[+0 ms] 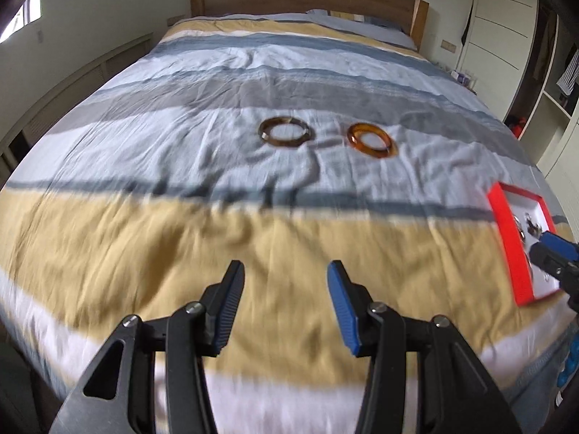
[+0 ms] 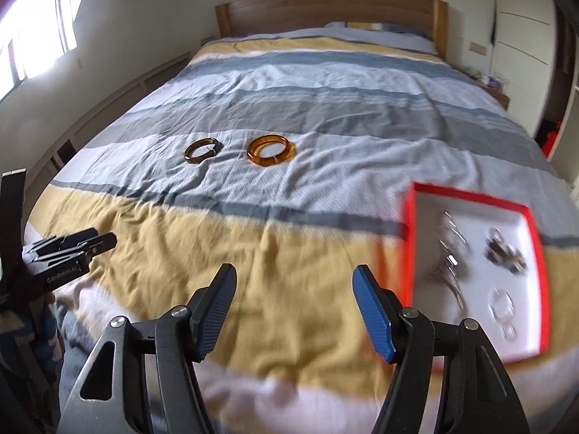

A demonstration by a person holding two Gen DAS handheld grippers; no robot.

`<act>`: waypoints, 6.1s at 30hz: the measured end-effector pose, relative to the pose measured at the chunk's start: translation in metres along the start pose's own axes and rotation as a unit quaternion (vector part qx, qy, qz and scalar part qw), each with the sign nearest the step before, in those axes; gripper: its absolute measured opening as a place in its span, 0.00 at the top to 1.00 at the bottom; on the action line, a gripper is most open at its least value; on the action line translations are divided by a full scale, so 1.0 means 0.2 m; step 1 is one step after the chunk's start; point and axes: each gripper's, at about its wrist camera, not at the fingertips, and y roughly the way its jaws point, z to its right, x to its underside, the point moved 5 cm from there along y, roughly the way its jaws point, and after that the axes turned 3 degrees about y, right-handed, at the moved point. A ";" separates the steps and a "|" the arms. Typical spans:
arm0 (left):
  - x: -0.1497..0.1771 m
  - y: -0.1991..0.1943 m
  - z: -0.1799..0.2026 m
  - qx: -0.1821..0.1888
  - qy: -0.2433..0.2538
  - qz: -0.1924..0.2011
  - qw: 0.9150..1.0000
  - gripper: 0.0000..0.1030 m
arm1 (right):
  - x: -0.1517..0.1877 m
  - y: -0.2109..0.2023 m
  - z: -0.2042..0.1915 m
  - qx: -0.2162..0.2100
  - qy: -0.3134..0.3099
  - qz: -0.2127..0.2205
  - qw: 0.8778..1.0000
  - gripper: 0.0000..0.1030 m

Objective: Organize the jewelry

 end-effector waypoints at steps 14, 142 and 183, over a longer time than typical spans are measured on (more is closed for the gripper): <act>-0.61 0.61 0.05 0.046 0.084 0.001 0.995 0.56 | -0.56 0.72 -0.04 -0.027 -0.014 -0.020 0.999 0.46; 0.14 0.27 2.02 0.246 0.225 -0.091 0.938 0.92 | 0.38 -0.03 1.28 0.117 -0.027 -0.077 0.990 0.90; 0.11 -0.19 1.71 0.213 0.189 -0.035 0.958 0.63 | 0.31 -0.52 1.07 0.101 0.000 -0.008 0.995 0.51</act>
